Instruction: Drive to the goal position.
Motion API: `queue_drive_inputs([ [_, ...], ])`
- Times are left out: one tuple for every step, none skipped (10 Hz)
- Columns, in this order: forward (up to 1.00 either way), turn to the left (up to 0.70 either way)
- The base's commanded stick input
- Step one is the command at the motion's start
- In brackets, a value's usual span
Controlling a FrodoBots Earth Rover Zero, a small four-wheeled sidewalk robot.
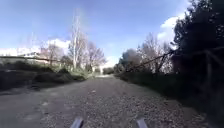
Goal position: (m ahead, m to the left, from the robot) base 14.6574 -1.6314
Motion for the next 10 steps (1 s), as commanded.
queue_drive_inputs([
  [0.5, 0.0],
  [0.5, 0.0],
  [0.5, 0.0],
  [0.5, 0.0],
  [0.5, 0.0],
  [0.5, 0.0],
  [0.5, 0.0],
  [0.5, 0.0],
  [0.5, 0.0],
  [0.5, 0.0],
])
